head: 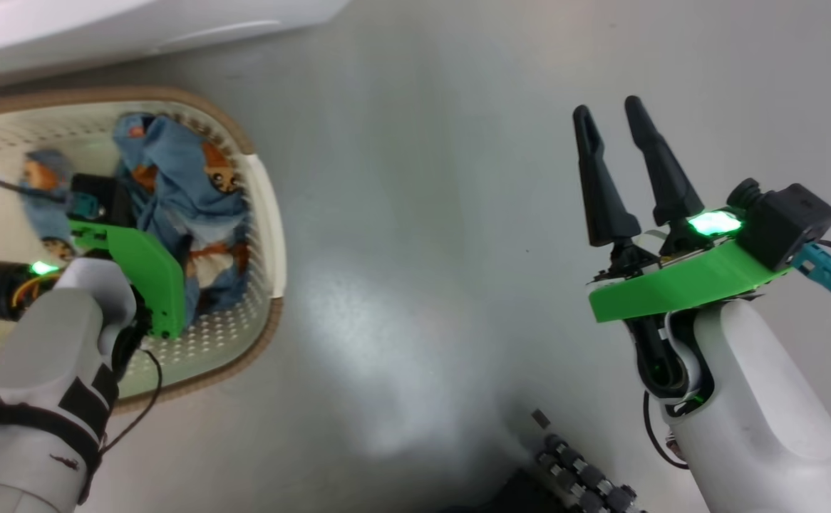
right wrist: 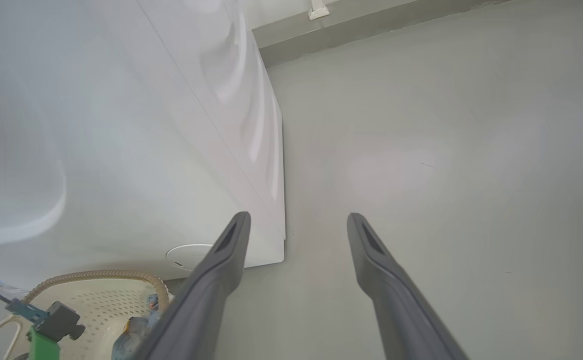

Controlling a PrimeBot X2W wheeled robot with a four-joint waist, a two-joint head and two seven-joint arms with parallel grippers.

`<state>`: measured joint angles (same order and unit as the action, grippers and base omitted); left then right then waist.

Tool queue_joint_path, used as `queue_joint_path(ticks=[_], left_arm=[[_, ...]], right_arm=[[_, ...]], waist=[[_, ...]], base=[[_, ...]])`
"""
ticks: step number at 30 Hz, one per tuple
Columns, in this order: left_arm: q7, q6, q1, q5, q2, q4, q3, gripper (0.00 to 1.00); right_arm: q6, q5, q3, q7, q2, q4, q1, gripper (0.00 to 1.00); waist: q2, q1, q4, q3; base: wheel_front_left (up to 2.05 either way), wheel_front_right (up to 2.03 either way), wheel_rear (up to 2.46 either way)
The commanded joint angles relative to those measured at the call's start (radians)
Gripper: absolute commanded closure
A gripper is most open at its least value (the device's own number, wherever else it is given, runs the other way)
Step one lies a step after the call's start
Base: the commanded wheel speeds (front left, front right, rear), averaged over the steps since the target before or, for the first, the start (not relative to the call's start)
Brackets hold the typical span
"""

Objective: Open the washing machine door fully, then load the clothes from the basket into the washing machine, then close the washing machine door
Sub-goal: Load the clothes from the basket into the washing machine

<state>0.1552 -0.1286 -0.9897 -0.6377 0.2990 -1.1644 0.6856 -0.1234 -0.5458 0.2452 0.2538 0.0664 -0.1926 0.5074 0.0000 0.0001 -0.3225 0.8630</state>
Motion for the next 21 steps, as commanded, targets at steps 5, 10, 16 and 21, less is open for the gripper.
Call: queue_joint_path(ticks=[5, 10, 16, 21], left_arm=[[0.060, -0.002, 0.000, -0.043, 0.033, 0.023, 0.033, 0.00], [0.063, -0.002, -0.022, -0.069, 0.061, 0.003, 0.049, 0.00], [0.037, -0.002, -0.058, -0.070, 0.067, -0.049, 0.060, 0.23], [0.015, -0.001, -0.072, -0.075, 0.058, -0.078, 0.060, 1.00]], right_arm=[[-0.007, 0.004, 0.014, 0.008, -0.005, 0.025, -0.019, 0.00], [-0.007, 0.001, 0.029, 0.008, -0.010, 0.029, -0.013, 0.00], [-0.007, 0.000, 0.034, 0.008, -0.013, 0.035, -0.014, 0.00], [-0.007, 0.004, 0.026, 0.008, -0.015, 0.034, -0.017, 0.00]], waist=[[0.0000, -0.0001, -0.038, 0.035], [0.0000, -0.0001, -0.064, 0.052], [0.0000, -0.0001, -0.088, 0.068], [0.0000, -0.0001, -0.088, 0.066]], base=[[0.00, 0.00, 0.00], [0.00, 0.00, 0.00], [0.00, 0.00, 0.00], [0.00, 0.00, 0.00]])
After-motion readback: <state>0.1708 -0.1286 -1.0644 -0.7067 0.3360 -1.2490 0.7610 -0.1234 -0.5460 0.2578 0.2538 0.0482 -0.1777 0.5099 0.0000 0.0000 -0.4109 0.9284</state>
